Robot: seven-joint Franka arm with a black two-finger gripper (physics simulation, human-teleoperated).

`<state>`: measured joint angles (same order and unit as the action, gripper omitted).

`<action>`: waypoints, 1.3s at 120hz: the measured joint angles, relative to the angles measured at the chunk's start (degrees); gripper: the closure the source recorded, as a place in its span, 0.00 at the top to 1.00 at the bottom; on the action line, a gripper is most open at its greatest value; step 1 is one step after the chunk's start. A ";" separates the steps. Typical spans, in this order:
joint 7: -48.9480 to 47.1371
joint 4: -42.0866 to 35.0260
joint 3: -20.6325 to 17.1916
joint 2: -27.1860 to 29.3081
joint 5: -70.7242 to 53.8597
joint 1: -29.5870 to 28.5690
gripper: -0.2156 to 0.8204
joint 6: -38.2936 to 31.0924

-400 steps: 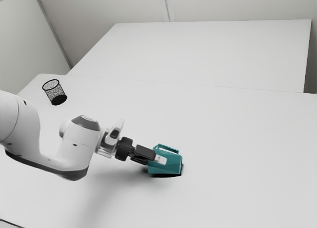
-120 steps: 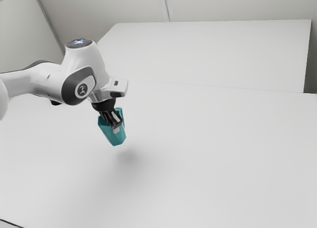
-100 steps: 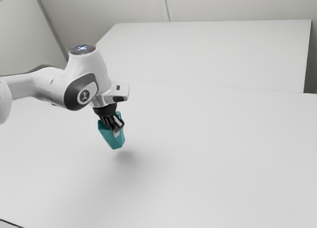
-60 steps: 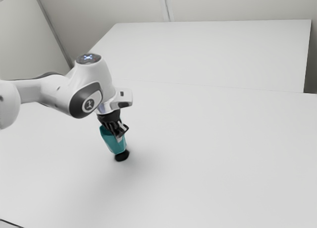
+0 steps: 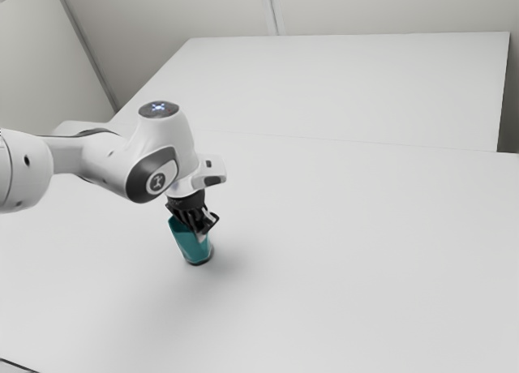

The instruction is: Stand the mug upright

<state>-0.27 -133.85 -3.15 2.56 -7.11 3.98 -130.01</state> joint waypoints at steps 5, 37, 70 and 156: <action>-0.34 -0.01 0.02 -0.29 -0.01 0.02 0.04 -0.05; -1.75 -0.03 0.07 -0.78 0.14 0.07 0.24 -0.92; -2.11 0.06 0.08 2.19 0.32 0.10 0.63 -1.94; -2.88 17.87 -2.78 1.84 6.29 -2.19 0.77 16.74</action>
<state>-3.15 -115.98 -5.93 4.40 -0.82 1.79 -113.27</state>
